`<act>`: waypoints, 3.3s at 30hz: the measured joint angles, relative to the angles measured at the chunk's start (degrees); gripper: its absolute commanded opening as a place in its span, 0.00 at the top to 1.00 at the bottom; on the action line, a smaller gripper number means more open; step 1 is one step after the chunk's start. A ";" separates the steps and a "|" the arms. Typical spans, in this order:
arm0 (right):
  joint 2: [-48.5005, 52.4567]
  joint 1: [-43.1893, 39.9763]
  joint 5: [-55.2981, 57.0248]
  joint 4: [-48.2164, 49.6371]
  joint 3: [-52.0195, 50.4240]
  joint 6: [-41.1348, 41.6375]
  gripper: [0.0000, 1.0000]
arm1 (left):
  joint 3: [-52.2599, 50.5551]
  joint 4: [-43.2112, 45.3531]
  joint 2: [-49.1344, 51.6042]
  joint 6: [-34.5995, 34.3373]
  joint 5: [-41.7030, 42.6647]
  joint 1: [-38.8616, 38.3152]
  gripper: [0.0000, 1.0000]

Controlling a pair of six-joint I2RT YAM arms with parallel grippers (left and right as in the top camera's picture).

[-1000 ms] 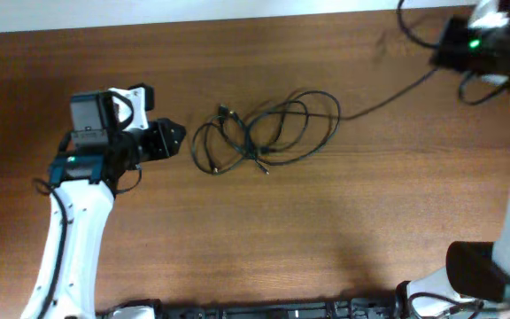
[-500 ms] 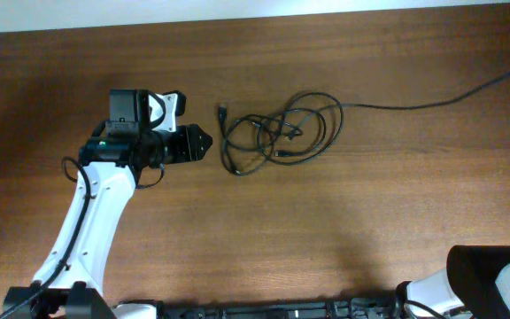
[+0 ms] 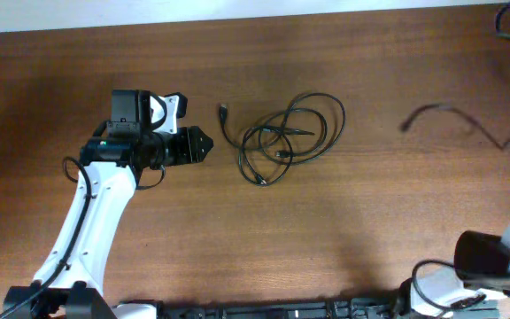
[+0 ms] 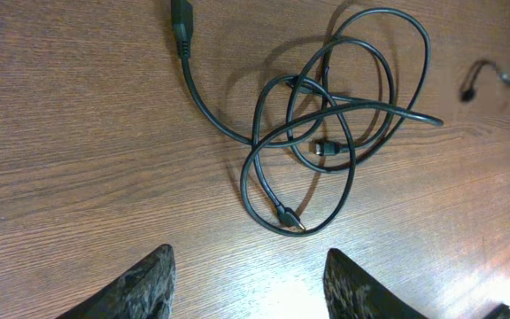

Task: Untangle cables

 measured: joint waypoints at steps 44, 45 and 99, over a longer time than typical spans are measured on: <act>2.95 37.79 -53.68 52.85 -55.63 -37.40 0.96 | 0.00 -1.03 0.31 0.00 -0.42 0.00 0.37; 2.91 37.77 -53.68 52.68 -55.63 -36.20 0.96 | 0.00 -1.05 0.31 0.00 -0.42 0.00 0.37; -7.69 -5.49 -29.90 18.53 -26.36 -6.78 0.79 | 0.00 -7.89 0.94 -12.09 -31.41 -0.11 0.18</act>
